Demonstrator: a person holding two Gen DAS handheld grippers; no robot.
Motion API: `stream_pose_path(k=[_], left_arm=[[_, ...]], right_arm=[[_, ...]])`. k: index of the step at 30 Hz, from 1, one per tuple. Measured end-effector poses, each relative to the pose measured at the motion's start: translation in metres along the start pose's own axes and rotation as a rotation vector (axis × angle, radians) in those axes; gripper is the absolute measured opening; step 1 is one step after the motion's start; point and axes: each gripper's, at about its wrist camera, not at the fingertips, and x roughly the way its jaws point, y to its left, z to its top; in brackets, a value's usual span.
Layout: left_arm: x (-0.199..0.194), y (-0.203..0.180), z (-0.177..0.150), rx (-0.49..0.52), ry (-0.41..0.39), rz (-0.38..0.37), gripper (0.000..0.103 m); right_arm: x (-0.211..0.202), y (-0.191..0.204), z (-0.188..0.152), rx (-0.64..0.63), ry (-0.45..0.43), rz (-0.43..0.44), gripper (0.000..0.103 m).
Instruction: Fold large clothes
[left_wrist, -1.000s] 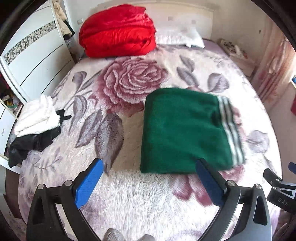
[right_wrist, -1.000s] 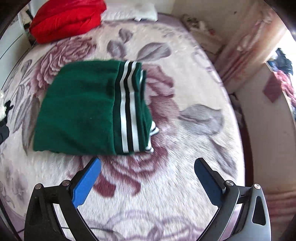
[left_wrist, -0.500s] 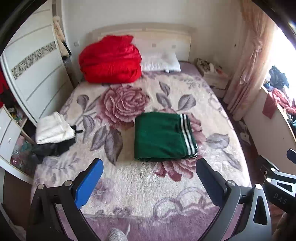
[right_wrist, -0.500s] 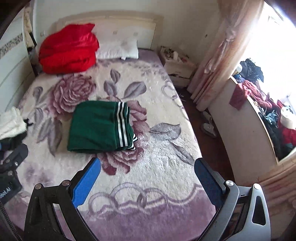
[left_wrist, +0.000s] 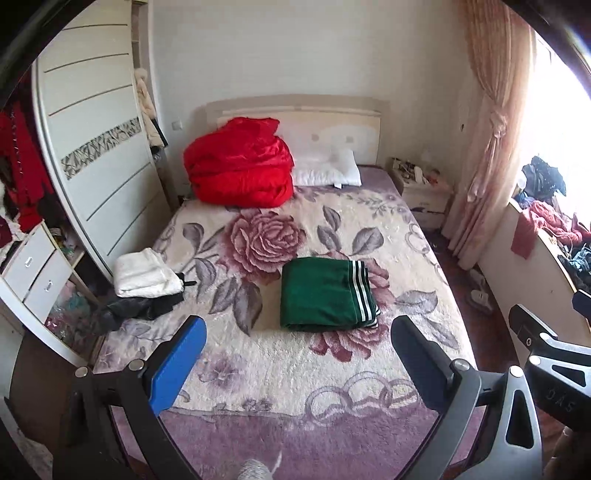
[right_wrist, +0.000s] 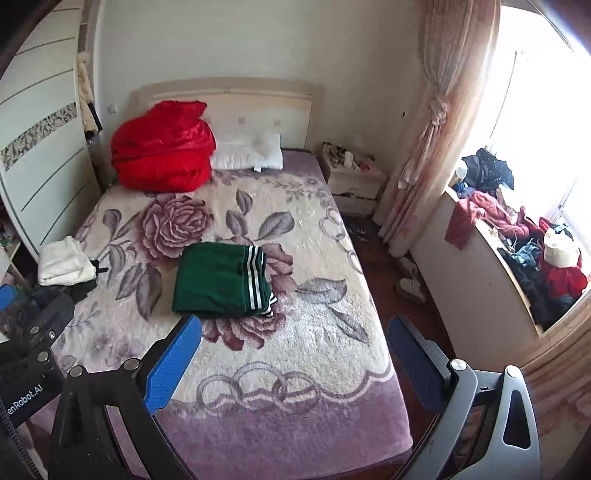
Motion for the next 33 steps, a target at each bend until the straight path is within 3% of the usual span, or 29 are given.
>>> stream_pose_path(k=[7, 14, 33], left_arm=[[-0.023, 0.002, -0.006, -0.007, -0.018, 0.007, 0.102], [-0.037, -0.001, -0.01, -0.005, -0.04, 0.01, 0.102], [-0.047, 0.0, -0.007, -0.019, -0.067, 0.037, 0.103]], right_arm=[[-0.047, -0.014, -0.01, 0.004, -0.028, 0.008, 0.102], [-0.067, -0.024, -0.015, 0.009, -0.037, 0.013, 0.103], [-0.076, -0.052, 0.005, -0.008, -0.08, 0.05, 0.103]])
